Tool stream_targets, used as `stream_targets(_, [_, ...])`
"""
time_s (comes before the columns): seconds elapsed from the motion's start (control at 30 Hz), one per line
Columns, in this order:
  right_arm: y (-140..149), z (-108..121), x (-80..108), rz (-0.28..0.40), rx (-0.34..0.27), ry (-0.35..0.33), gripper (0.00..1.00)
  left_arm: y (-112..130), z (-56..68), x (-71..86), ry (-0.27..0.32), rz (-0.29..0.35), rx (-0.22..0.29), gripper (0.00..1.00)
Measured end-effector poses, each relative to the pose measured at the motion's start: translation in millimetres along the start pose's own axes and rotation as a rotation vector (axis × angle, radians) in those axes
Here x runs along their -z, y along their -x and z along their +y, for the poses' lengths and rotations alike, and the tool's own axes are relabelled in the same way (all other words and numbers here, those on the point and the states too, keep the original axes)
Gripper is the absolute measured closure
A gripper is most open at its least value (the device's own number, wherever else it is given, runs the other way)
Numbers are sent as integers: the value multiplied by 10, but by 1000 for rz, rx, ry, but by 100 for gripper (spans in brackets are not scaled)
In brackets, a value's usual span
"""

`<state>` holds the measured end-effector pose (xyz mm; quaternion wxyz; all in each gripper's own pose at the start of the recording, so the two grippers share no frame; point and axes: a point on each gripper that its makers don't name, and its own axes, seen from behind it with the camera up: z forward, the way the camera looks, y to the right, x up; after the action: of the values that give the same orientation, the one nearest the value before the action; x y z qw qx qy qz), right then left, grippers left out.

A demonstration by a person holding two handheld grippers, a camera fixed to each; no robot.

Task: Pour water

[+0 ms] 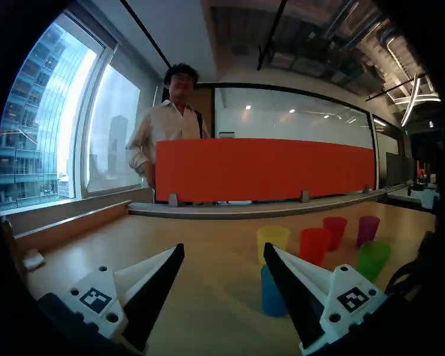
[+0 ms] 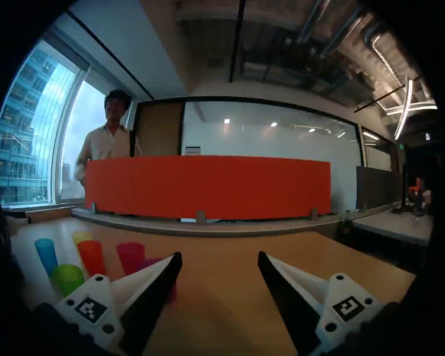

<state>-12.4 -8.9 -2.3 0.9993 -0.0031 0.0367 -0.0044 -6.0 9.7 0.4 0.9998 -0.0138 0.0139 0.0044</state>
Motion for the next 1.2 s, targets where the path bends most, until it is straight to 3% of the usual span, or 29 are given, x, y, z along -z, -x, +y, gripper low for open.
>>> stream_targets(0.43, [215,109,-13,-30,-24,13,1,-1,2,1,0,0,0,0])
stream_targets(1.2, [219,76,-3,-35,-23,3,1,-3,3,-3,0,0,0,0])
